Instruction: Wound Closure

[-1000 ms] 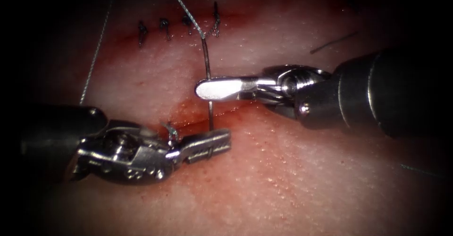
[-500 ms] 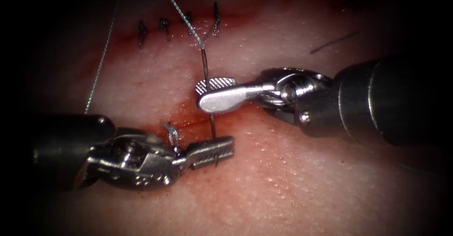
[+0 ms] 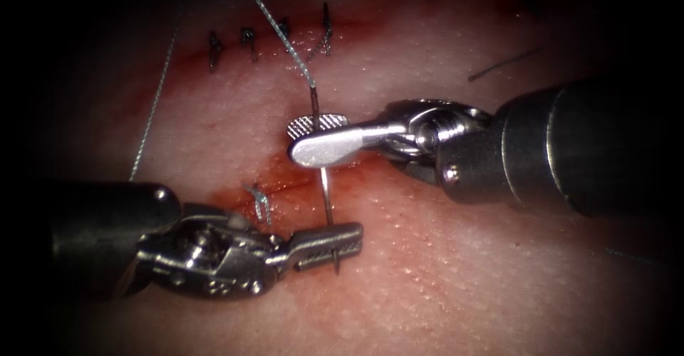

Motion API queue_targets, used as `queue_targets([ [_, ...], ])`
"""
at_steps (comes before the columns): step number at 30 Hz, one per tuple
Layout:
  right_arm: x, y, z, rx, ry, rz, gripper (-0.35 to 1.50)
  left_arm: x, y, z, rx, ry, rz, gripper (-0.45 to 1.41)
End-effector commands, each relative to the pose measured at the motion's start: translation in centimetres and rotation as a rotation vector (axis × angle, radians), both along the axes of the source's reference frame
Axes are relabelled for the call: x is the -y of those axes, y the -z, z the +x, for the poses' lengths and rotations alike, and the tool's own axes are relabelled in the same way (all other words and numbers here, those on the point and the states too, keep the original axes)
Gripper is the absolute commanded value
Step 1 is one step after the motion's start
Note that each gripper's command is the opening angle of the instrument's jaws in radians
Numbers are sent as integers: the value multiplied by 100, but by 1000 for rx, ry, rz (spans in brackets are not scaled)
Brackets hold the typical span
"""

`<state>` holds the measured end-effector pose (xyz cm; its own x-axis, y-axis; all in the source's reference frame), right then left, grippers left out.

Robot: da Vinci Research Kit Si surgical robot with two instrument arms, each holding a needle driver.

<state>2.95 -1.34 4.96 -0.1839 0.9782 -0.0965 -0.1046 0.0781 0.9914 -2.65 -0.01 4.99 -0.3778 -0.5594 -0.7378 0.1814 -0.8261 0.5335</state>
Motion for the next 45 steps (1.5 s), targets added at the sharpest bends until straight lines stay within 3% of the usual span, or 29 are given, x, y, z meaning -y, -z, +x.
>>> queue_targets([
  [1, 5, -5, 7, -10, 11, -2, 76, 4, -4, -6, 3, -1, 4, -45],
  [10, 11, -4, 10, -30, 44, -4, 54, 4, -5, -6, 4, -4, -1, -45],
  [12, 10, -4, 10, -26, 38, -3, 42, 4, -5, -7, 2, -3, -1, -45],
  [15, 8, -5, 10, -12, 21, 0, 4, 6, -5, -9, 5, -5, -2, -45],
  [16, 8, -5, 10, -6, 14, 1, -23, 6, -6, -10, 5, -8, -2, -45],
  [17, 6, -6, 9, 5, 2, 4, -35, 7, -6, -12, 6, -9, -2, -45],
  [27, 10, -8, 8, 55, -2, 9, -35, 6, -5, -12, 7, -20, 2, -45],
  [29, 9, -8, 7, 53, 2, 9, -35, 3, -3, -11, 13, -20, 12, 66],
  [30, 8, -9, 5, 44, 4, 7, -35, 0, -2, -9, 19, -3, 40, 89],
  [31, 8, -10, 4, 35, 1, 5, -35, -2, 0, -7, 29, 9, 49, 98],
  [37, 0, -23, -3, 31, -8, -235, -35, -9, 9, 10, 69, 81, 117, 116],
  [41, -5, -37, -4, -44, -5, -410, -35, -4, 10, 19, 67, 100, 157, 118],
  [42, -6, -40, -4, -46, -14, -484, -35, -2, 9, 20, 70, 107, 176, 115],
  [45, -11, -47, -3, -57, -15, -667, -35, 6, 2, 20, 63, 126, 220, 78],
])
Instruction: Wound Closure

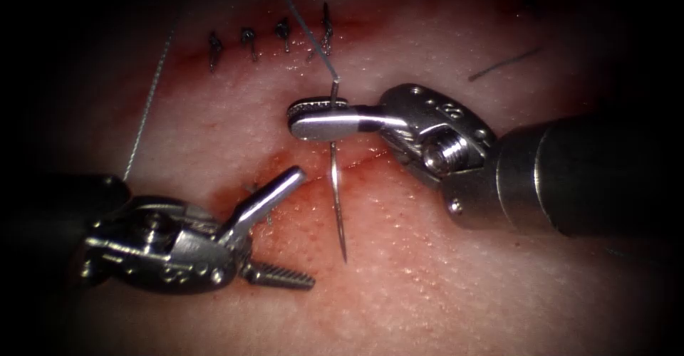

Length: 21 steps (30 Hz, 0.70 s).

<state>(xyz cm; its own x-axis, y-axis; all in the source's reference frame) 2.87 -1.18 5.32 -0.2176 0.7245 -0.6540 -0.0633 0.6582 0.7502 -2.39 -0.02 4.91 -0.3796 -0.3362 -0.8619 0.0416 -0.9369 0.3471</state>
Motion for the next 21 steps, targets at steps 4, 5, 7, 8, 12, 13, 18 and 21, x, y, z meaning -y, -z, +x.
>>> queue_targets([
  [4, -3, -18, 10, -53, -31, -197, -35, 11, -21, -8, -34, 13, 76, 27],
  [5, -6, -19, 12, -57, -33, -226, -35, 11, -25, -8, -42, 19, 95, 25],
  [7, -12, -21, 17, -53, -45, -305, -35, 11, -34, -6, -76, 43, 126, 17],
  [8, -13, -25, 21, -44, -37, -317, -35, 10, -38, -5, -95, 54, 139, 17],
  [12, -16, -38, 34, 15, 5, -375, -35, 7, -59, -1, -156, 120, 178, 7],
  [13, -17, -39, 36, 34, 17, -399, -35, 8, -66, 1, -170, 134, 184, 7],
  [18, -21, -42, 41, 128, 49, -563, -35, 14, -89, 5, -230, 165, 221, 10],
  [21, -25, -42, 41, 154, 35, -631, -35, 17, -99, 6, -249, 174, 245, 15],
])
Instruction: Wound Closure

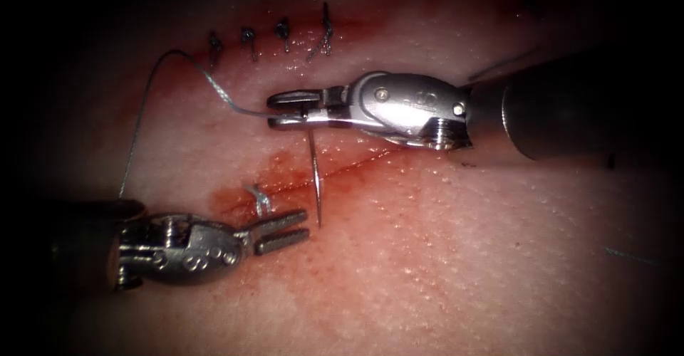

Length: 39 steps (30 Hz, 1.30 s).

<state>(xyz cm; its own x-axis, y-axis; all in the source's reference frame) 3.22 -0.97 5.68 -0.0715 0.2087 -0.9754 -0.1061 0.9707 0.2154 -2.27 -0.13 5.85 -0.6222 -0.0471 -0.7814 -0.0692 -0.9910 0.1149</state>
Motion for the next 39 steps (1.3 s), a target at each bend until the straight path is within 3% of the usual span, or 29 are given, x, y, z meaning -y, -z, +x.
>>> queue_targets([
  [1, -7, -5, 5, 4, -10, -18, -35, 6, -9, -6, -1, 1, 9, 12],
  [9, -25, 9, 1, 3, -7, -41, -35, 8, -14, -5, -15, 11, 27, 14],
  [16, -20, 11, 14, -7, 10, -140, -35, 10, -18, -11, -12, 40, 51, 15],
  [24, -21, 17, 26, -94, -14, -336, -35, 25, -43, -19, -55, 45, 117, 22],
  [28, -19, 18, 27, -111, -13, -356, -35, 30, -53, -18, -75, 50, 153, 36],
  [39, -1, 10, 31, -144, -11, -382, -35, 29, -42, -16, -73, 48, 173, 36],
])
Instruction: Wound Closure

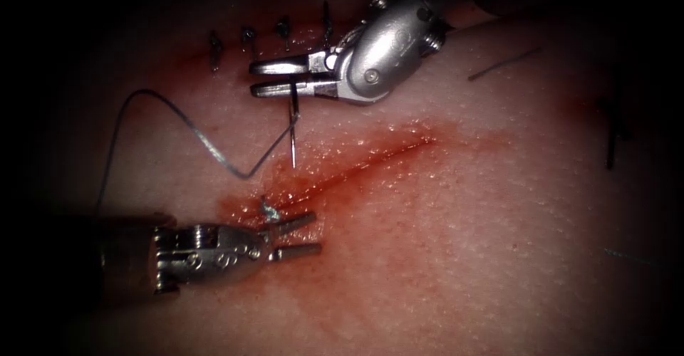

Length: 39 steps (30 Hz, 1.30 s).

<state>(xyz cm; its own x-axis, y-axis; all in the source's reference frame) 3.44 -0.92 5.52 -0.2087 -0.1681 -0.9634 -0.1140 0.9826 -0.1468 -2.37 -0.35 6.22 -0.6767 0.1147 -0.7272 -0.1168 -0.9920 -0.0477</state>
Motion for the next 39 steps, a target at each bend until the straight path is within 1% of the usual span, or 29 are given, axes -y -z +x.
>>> queue_targets([
  [1, 6, -7, 10, -4, 6, -1, -35, 6, -3, -6, 3, -2, 4, 36],
  [5, 11, -9, 10, -9, 14, -7, -35, 5, 1, -6, 5, -2, 10, 37],
  [27, 10, 1, 1, -22, 41, -29, -35, 6, 3, -4, 7, 1, 15, 31],
  [32, 8, 0, 0, 2, 41, -77, -35, 6, 3, -4, 6, 1, 15, 31],
  [39, 6, -3, 0, 12, 29, -100, -35, 6, 3, -4, 6, 1, 15, 29],
])
